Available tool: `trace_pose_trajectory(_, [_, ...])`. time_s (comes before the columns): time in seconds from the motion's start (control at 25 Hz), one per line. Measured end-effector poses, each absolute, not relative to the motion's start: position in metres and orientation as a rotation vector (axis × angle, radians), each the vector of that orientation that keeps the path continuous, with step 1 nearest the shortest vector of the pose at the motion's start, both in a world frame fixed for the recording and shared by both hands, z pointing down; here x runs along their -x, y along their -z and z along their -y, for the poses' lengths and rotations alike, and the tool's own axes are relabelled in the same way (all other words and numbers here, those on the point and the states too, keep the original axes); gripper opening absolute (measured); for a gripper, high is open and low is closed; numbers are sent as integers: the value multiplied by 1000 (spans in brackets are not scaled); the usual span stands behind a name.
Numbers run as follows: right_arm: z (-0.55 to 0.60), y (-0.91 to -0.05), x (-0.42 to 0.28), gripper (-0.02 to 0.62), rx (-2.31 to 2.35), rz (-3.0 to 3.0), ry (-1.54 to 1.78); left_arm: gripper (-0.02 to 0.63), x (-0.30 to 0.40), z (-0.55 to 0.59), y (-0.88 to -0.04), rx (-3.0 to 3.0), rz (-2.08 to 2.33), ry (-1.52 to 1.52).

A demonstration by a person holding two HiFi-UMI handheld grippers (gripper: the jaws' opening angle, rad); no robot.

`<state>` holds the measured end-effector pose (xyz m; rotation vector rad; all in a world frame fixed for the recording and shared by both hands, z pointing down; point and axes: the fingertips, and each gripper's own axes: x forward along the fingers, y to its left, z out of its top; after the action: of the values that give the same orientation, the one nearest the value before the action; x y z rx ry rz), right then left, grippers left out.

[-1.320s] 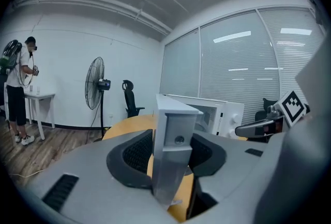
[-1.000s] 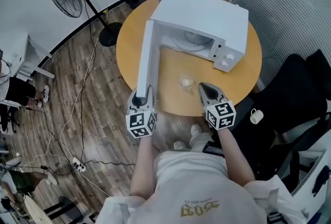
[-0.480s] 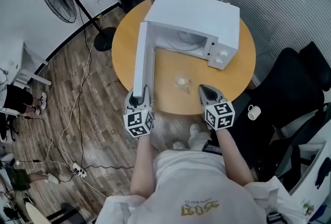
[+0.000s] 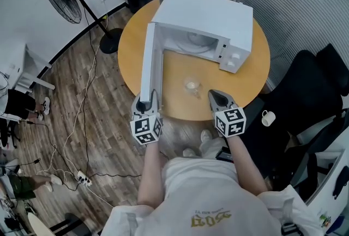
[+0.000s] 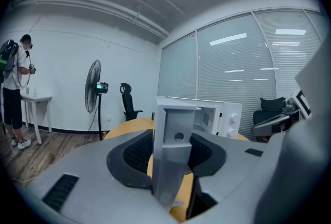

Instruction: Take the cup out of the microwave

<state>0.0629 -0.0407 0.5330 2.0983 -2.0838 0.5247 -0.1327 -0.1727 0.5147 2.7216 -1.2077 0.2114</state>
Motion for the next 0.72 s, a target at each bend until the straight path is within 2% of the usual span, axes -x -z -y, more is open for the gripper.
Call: trace_pose_trajectory(0.72, [34,-538,-63,12,-2079,2107,-556,178,131,171,-517,-2723,1222,-220])
